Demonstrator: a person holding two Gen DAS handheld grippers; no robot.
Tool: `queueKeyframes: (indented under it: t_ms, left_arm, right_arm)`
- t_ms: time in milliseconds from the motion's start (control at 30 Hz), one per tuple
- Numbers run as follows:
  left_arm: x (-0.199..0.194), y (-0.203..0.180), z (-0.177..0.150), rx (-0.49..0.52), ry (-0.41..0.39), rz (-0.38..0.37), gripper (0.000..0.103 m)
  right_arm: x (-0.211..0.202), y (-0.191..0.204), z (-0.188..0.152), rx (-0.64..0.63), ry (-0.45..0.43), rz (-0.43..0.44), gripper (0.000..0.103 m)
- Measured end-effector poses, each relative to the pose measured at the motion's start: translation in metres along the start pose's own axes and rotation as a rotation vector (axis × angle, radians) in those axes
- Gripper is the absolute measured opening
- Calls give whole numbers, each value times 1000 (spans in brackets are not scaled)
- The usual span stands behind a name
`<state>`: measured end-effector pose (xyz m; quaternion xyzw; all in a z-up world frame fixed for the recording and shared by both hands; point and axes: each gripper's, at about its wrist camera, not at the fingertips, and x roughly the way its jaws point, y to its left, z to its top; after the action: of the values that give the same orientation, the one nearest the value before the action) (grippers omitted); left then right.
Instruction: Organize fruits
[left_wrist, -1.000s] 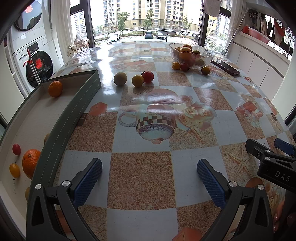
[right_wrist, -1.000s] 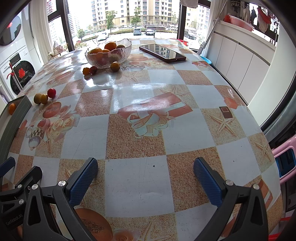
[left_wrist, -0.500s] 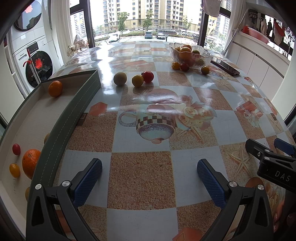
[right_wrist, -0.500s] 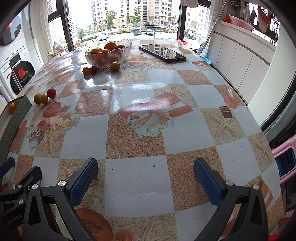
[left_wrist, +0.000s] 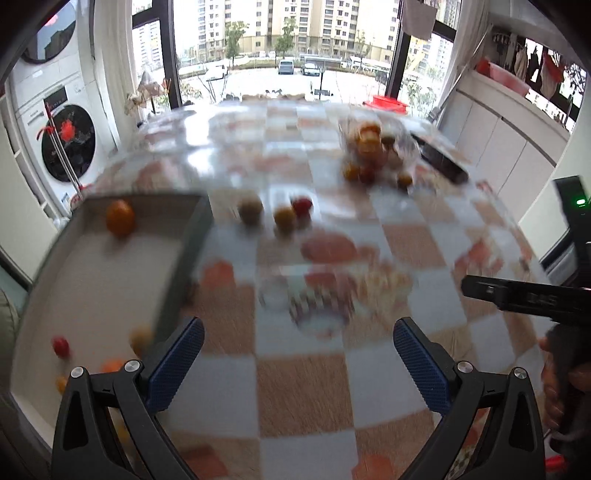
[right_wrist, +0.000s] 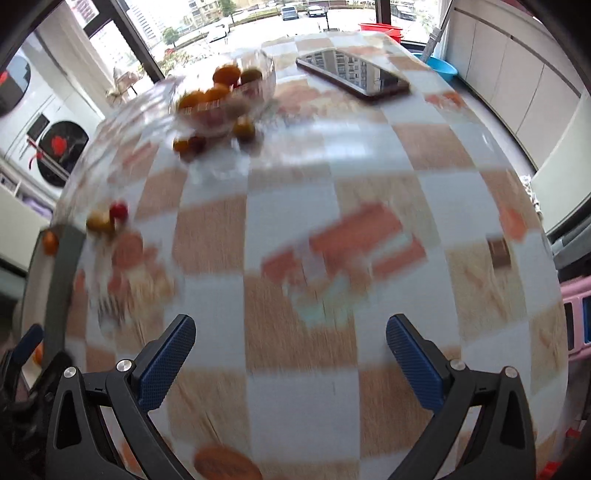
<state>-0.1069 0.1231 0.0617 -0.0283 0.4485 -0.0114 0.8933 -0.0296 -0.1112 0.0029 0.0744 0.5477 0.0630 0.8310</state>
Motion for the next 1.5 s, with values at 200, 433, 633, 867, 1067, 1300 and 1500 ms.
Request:
queueKeyframes:
  t_ms: [200,433,633,867,1067,1300,1500]
  left_arm:
    - [0,14,32,26,-10,37,84]
    - [17,28,43,-11,46,13,74]
    - [31,23,53,-2,45,23,74]
    - [59,7,64,3,54,47,74]
    - [82,1,62,-11,76,87,74]
    - [107,6,59,-56,95,104,74]
    - [114,4,65,-59,52,109,64]
  right_arm:
    - [25,20,35,-24,-51,-24,100]
    - [48,42,79,-69,-136,-63,80]
    - [61,54,98,-116,-190,-99,64]
    - [64,56,103,-133,-227,-50,32]
    - [62,47,101,-120,-235,-3,23]
    - [37,33,77,-107,-220,76,23]
    - [19,23,48,-97,-207,129,23]
